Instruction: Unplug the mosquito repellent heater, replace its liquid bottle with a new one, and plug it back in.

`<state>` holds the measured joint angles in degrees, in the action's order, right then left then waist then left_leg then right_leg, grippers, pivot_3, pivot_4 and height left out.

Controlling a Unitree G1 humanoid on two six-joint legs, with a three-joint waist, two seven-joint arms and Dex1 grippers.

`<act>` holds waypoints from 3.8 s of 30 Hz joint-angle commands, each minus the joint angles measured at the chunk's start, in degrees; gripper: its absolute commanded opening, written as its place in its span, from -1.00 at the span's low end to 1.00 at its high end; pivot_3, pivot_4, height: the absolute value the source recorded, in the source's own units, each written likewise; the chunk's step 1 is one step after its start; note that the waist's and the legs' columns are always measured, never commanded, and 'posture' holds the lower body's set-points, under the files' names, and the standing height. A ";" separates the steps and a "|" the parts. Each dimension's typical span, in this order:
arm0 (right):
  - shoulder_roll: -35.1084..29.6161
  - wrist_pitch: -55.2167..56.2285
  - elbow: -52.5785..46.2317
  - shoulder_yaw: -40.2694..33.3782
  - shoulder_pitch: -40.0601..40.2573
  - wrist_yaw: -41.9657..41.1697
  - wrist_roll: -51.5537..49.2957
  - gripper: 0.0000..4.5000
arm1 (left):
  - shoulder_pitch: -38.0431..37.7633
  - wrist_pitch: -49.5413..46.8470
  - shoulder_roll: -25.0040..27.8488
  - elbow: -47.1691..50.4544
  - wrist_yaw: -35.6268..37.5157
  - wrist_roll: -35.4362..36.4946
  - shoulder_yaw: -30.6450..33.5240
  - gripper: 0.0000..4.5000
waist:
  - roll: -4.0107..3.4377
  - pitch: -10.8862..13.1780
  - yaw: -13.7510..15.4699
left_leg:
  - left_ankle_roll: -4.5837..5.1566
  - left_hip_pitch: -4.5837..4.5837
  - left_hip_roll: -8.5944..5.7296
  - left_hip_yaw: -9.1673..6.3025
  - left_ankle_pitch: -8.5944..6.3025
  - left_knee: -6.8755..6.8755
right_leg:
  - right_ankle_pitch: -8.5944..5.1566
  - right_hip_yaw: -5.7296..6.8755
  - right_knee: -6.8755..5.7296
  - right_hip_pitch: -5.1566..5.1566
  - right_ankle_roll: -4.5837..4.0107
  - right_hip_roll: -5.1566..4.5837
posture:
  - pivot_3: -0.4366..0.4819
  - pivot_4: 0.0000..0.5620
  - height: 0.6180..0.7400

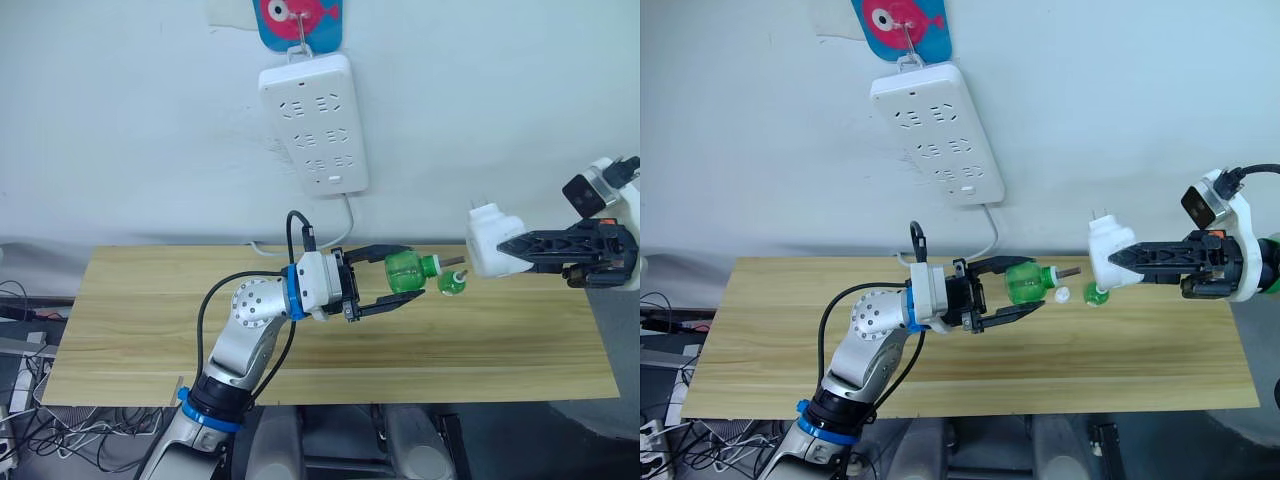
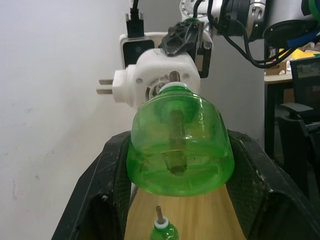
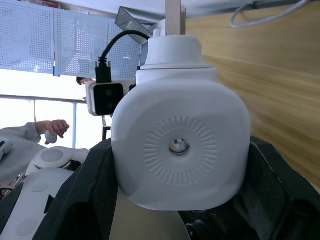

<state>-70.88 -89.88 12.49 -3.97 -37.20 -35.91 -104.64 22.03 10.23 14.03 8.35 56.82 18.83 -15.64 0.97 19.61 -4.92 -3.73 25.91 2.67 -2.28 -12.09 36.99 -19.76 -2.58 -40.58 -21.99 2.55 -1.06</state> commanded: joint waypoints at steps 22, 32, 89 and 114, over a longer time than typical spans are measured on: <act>-1.96 4.66 -4.76 2.12 -0.06 3.13 -8.36 0.32 | 1.70 0.10 -3.86 0.00 -2.06 -1.39 -2.71 0.01 | 0.00 0.00 -0.06 | 0.00 0.00 0.01 -0.01 0.00 -0.01 | 0.00 0.00 0.04 0.00 0.00 0.00 | -0.49 0.27 1.00; -1.79 5.03 -6.09 2.29 0.03 3.54 -8.36 0.32 | 2.31 -0.66 -3.44 -0.29 -2.81 -2.16 -3.49 0.01 | 0.00 0.00 -0.05 | 0.00 0.01 0.01 -0.01 0.00 -0.02 | 0.00 0.00 0.06 0.00 0.00 0.00 | -0.50 0.27 1.00; -10.74 10.40 -25.16 1.50 14.39 -9.08 -8.36 0.98 | 5.58 -7.77 -7.46 0.00 -6.27 -0.89 -3.00 0.01 | 0.00 0.01 0.00 | 0.03 0.06 0.01 -0.04 -0.02 -0.03 | 0.00 0.07 0.20 0.00 0.00 -0.01 | -0.55 0.23 1.00; 11.32 10.77 4.00 -1.91 -1.93 -13.20 34.49 -0.99 | 4.16 -12.02 -2.39 6.80 -1.63 3.52 -1.98 0.01 | -0.04 -0.01 -1.05 | -0.07 0.00 0.01 0.04 0.04 -0.07 | 0.01 -0.02 0.25 0.04 0.02 0.01 | -0.49 0.23 1.00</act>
<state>-58.83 -76.99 18.33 -4.41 -38.38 -47.52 -70.34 26.57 -2.00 11.69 12.14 54.68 20.68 -17.66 0.93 19.60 -5.97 -3.79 25.92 2.68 -2.25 -12.05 36.93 -19.75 -2.58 -40.32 -21.95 2.57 -1.05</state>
